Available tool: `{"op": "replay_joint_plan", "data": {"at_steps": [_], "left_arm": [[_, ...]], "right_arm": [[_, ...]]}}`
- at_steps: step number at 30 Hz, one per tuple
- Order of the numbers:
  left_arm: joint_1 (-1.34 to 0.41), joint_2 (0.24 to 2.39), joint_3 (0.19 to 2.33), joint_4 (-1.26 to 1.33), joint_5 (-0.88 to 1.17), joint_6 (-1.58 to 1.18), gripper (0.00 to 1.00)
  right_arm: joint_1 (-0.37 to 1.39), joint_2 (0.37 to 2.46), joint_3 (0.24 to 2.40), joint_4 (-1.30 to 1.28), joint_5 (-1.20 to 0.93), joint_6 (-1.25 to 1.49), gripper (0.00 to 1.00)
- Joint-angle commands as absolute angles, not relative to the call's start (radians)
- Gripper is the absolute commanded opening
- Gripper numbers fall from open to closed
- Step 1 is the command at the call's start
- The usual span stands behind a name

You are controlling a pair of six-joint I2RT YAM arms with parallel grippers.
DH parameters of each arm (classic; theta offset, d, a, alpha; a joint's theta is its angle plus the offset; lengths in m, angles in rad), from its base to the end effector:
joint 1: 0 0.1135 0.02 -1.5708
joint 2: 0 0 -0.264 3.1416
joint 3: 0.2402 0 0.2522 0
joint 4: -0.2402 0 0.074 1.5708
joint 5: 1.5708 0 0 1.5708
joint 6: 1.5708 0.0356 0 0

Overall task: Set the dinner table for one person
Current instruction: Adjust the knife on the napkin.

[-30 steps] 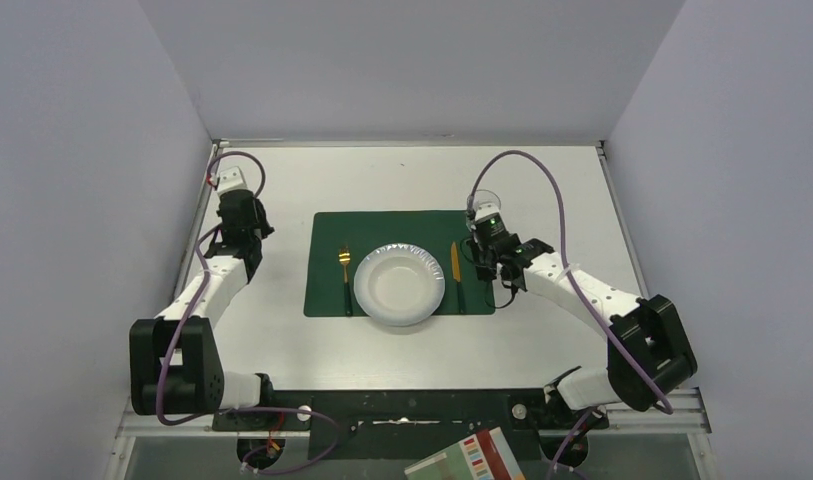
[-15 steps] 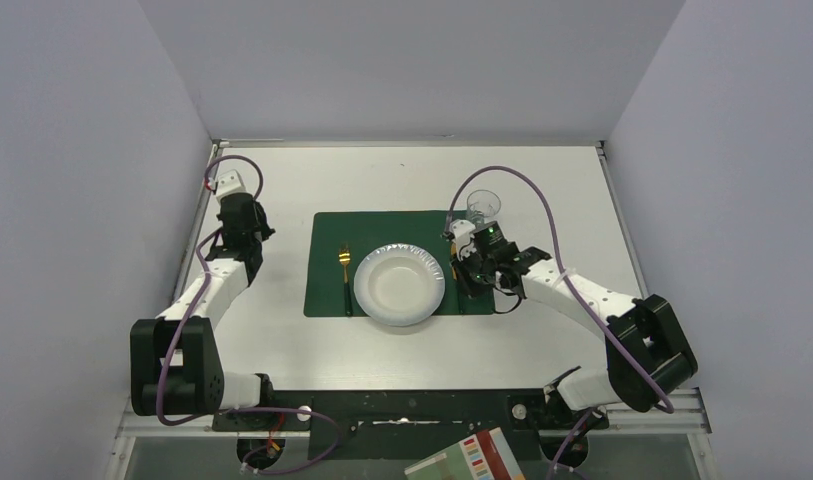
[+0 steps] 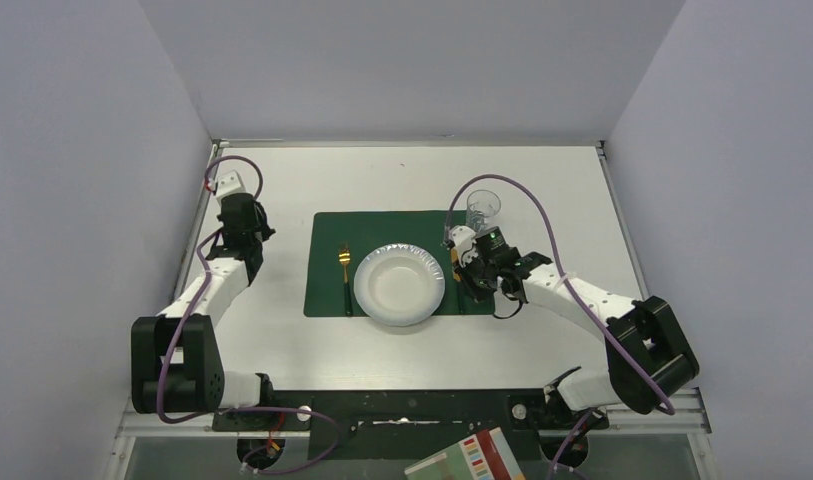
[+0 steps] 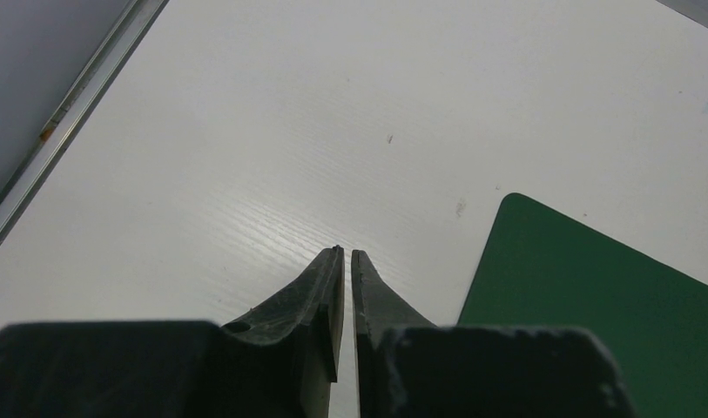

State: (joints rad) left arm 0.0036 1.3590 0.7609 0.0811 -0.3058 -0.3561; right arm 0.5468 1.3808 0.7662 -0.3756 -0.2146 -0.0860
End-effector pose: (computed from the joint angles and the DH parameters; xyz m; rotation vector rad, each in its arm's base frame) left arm 0.2945 0.0118 0.2299 -0.5488 1.9888 0.1021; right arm 0.2220 0.1440 0.1896 -0.8847 2.4345 0.4481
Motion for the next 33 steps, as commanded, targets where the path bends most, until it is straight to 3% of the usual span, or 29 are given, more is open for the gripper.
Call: {"op": "replay_joint_plan", "data": {"at_steps": [1, 8, 22, 33], "left_arm": [[0.012, 1.369, 0.783, 0.146, -0.305, -0.366, 0.08], [0.012, 1.367, 0.775, 0.152, -0.305, -0.362, 0.08], [0.012, 1.385, 0.775, 0.156, -0.294, -0.351, 0.08], [0.012, 1.383, 0.775, 0.149, -0.296, -0.349, 0.07]], "right_arm": [[0.539, 1.368, 0.786, -0.344, -0.15, -0.282, 0.0], [0.512, 1.374, 0.776, -0.392, -0.198, -0.527, 0.0], [0.526, 1.394, 0.818, -0.567, -0.467, -0.594, 0.0], [0.526, 1.458, 0.815, -0.559, -0.481, -0.611, 0.0]]}}
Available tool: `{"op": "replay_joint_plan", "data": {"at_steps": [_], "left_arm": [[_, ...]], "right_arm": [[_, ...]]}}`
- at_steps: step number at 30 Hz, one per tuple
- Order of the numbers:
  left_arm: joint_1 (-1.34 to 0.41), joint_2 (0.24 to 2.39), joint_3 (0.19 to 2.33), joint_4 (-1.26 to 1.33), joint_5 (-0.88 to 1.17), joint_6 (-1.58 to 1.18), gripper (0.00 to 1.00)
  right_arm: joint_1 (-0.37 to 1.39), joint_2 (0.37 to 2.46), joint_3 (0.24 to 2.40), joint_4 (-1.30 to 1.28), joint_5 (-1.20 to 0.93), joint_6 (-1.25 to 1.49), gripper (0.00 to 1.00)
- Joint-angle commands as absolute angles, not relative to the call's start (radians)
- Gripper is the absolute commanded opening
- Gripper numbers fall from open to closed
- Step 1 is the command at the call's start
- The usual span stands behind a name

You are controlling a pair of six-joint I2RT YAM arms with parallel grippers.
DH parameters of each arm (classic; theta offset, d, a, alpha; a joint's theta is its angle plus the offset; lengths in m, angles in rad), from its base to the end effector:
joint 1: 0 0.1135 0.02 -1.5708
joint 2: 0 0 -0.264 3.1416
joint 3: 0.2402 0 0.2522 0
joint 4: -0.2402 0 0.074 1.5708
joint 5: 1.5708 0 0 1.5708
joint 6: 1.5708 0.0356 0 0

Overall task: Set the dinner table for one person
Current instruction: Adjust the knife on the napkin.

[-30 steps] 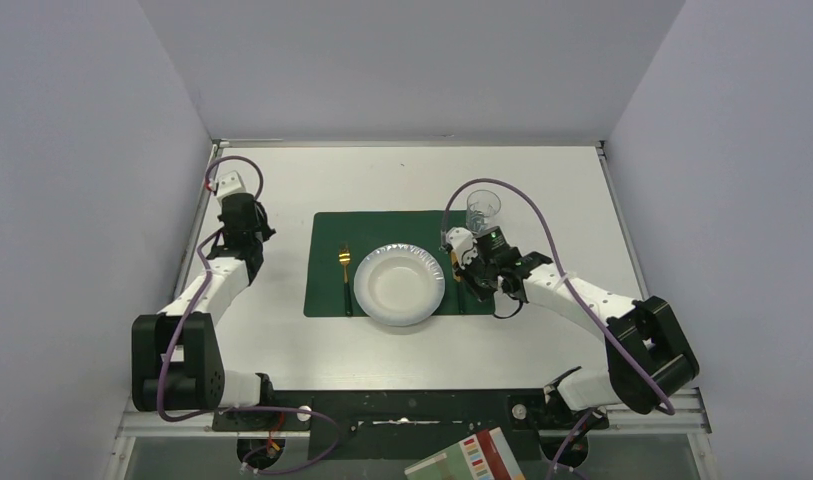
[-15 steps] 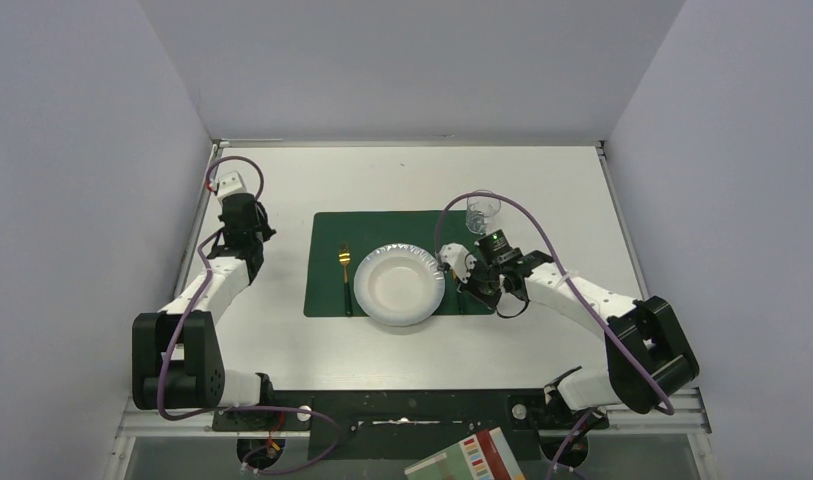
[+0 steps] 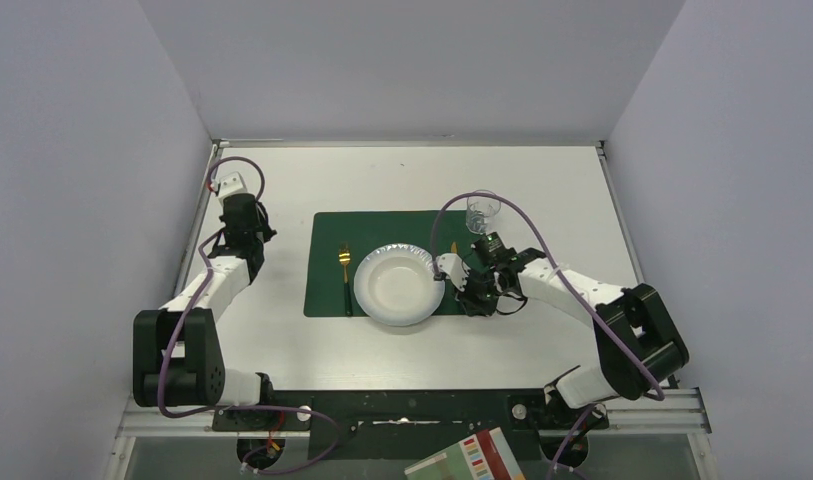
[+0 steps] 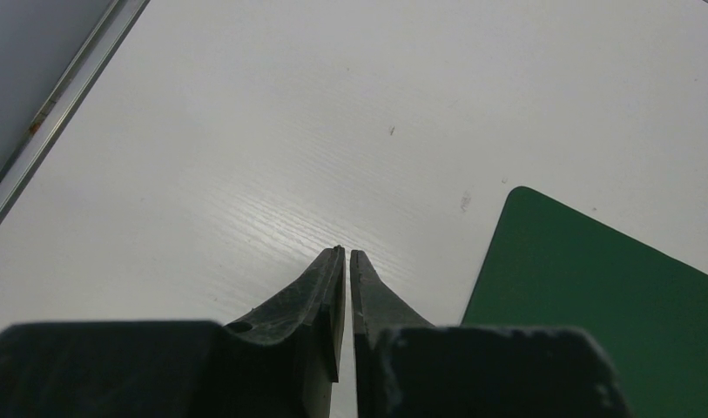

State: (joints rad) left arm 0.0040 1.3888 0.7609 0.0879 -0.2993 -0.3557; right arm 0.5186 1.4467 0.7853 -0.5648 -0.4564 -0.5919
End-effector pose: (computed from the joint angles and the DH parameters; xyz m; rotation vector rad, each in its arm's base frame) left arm 0.2983 0.0117 0.2223 -0.5464 2.0131 0.1026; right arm 0.2122 0.1392 0.1726 -1.5268 2.2527 0.6137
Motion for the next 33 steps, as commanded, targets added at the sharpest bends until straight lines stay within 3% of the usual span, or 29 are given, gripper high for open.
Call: {"op": "replay_joint_plan", "data": {"at_steps": [1, 33], "left_arm": [[0.012, 1.382, 0.775, 0.147, -0.296, -0.348, 0.07], [0.021, 1.391, 0.782, 0.138, -0.285, -0.348, 0.05]], "right_arm": [[0.526, 1.463, 0.815, -0.557, -0.48, -0.612, 0.0], [0.541, 1.493, 0.838, -0.531, -0.51, -0.589, 0.0]]}}
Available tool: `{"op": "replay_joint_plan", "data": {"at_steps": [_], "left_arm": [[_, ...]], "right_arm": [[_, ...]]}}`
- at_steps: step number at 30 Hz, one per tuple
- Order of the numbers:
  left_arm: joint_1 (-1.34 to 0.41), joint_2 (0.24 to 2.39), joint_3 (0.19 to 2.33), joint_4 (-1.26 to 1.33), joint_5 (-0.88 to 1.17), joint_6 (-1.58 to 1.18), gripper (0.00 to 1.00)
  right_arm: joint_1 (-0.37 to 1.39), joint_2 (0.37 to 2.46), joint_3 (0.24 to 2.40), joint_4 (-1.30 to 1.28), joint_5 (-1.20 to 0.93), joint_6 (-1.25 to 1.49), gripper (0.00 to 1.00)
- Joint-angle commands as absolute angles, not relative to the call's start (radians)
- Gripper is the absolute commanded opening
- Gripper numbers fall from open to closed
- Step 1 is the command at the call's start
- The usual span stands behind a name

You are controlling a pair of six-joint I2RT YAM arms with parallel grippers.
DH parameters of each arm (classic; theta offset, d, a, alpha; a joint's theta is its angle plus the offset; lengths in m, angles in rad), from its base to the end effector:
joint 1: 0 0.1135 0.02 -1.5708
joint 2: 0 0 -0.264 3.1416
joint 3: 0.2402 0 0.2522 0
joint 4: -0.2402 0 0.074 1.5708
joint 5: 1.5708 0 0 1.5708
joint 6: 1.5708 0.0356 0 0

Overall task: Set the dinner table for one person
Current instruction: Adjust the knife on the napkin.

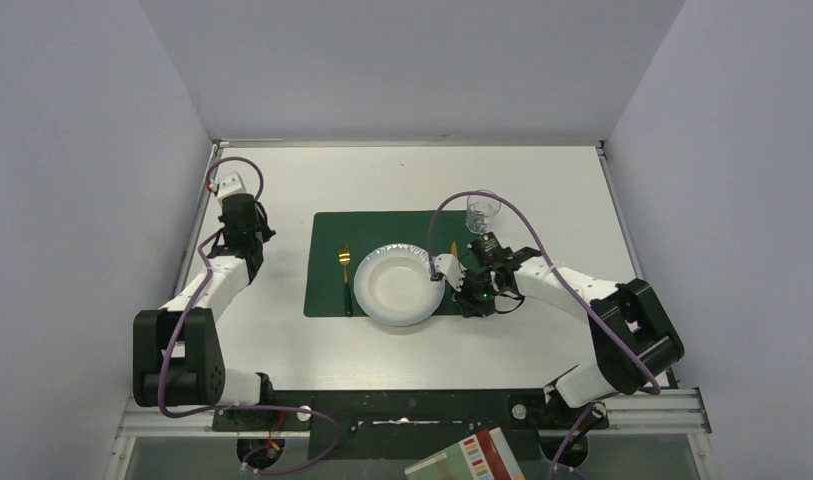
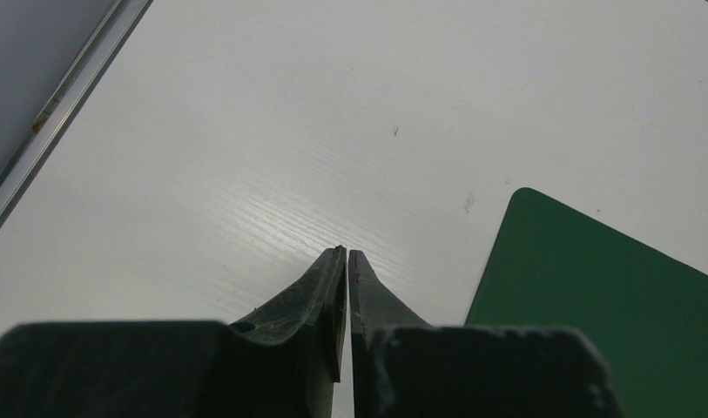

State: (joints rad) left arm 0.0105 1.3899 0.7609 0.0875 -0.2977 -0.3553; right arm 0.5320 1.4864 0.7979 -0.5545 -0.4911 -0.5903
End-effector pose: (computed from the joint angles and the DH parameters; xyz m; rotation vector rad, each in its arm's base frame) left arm 0.2983 0.0136 0.2219 -0.5518 2.0135 0.1055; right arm 0.2147 0.1458 0.1675 -1.5465 2.2481 0.6698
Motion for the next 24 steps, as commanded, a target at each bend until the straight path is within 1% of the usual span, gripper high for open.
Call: {"op": "replay_joint_plan", "data": {"at_steps": [1, 17, 19, 22, 24], "left_arm": [[0.022, 1.392, 0.781, 0.138, -0.285, -0.348, 0.05], [0.025, 1.397, 0.786, 0.131, -0.282, -0.351, 0.04], [0.025, 1.397, 0.786, 0.13, -0.282, -0.352, 0.04], [0.028, 1.398, 0.784, 0.129, -0.282, -0.354, 0.07], [0.029, 1.402, 0.783, 0.129, -0.278, -0.356, 0.09]], "right_arm": [[0.543, 1.494, 0.838, -0.53, -0.508, -0.589, 0.0], [0.557, 1.505, 0.841, -0.519, -0.512, -0.585, 0.0], [0.558, 1.5, 0.85, -0.529, -0.49, -0.59, 0.0], [0.558, 1.483, 0.897, -0.573, -0.42, -0.609, 0.01], [0.558, 1.458, 0.964, -0.612, -0.365, -0.626, 0.05]]}}
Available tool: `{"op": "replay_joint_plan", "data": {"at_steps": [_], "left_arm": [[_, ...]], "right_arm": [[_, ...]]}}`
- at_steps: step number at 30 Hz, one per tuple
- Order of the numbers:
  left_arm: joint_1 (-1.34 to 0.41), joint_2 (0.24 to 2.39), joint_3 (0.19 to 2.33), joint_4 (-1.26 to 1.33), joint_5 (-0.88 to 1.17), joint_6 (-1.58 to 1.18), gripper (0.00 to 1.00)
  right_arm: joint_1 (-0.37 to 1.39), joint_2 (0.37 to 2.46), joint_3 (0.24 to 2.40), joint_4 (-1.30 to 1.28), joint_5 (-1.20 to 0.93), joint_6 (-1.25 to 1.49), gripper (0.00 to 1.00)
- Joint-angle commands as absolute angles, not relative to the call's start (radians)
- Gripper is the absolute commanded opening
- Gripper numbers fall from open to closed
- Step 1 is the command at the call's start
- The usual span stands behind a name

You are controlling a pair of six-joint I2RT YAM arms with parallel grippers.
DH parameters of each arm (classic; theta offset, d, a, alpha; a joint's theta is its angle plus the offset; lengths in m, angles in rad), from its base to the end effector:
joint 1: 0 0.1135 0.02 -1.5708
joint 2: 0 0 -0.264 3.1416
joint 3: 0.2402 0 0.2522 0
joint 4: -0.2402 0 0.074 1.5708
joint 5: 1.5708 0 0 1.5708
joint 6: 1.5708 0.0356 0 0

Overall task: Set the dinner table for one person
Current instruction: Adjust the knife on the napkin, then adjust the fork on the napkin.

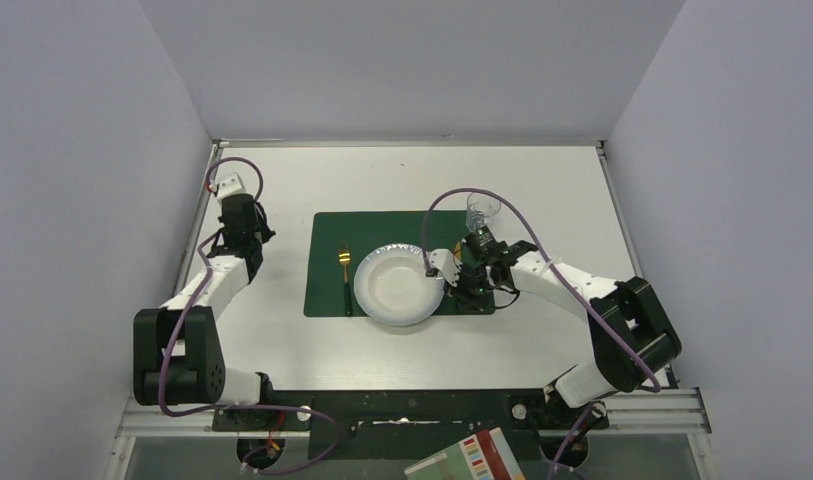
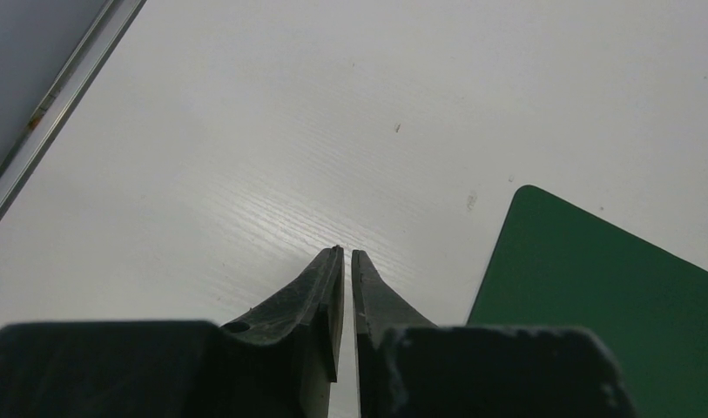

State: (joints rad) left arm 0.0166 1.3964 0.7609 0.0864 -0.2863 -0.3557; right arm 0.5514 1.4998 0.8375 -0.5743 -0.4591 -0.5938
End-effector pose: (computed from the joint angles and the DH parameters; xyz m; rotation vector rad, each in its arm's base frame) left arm 0.2990 0.0150 0.2199 -0.5527 2.0226 0.0993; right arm 0.2184 0.1528 0.1735 -1.5714 2.2389 0.6287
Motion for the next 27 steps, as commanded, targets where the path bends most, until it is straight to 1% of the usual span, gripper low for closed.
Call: {"op": "replay_joint_plan", "data": {"at_steps": [1, 2, 4, 6, 9, 12, 16, 20, 27], "left_arm": [[0.029, 1.404, 0.783, 0.13, -0.278, -0.356, 0.09], [0.029, 1.407, 0.783, 0.13, -0.277, -0.356, 0.09], [0.029, 1.413, 0.784, 0.132, -0.271, -0.357, 0.09], [0.029, 1.42, 0.785, 0.134, -0.272, -0.358, 0.07], [0.03, 1.424, 0.787, 0.133, -0.271, -0.356, 0.03], [0.031, 1.416, 0.793, 0.125, -0.266, -0.357, 0.0], [0.031, 1.394, 0.783, 0.131, -0.258, -0.36, 0.0], [0.031, 1.389, 0.774, 0.145, -0.255, -0.356, 0.0], [0.032, 1.392, 0.775, 0.134, -0.277, -0.342, 0.0]], "right_arm": [[0.558, 1.442, 1.002, -0.63, -0.345, -0.638, 0.06], [0.56, 1.43, 1.047, -0.649, -0.331, -0.643, 0.05], [0.577, 1.43, 1.162, -0.703, -0.33, -0.632, 0.0], [0.616, 1.442, 1.265, -0.728, -0.357, -0.616, 0.0], [0.706, 1.498, 1.373, -0.734, -0.427, -0.591, 0.0], [0.808, 1.591, 1.405, -0.723, -0.456, -0.591, 0.0], [0.928, 1.715, 1.371, -0.669, -0.395, -0.636, 0.0], [0.987, 1.822, 1.401, -0.643, -0.402, -0.65, 0.0], [1.052, 1.952, 1.554, -0.653, -0.412, -0.658, 0.0]]}}
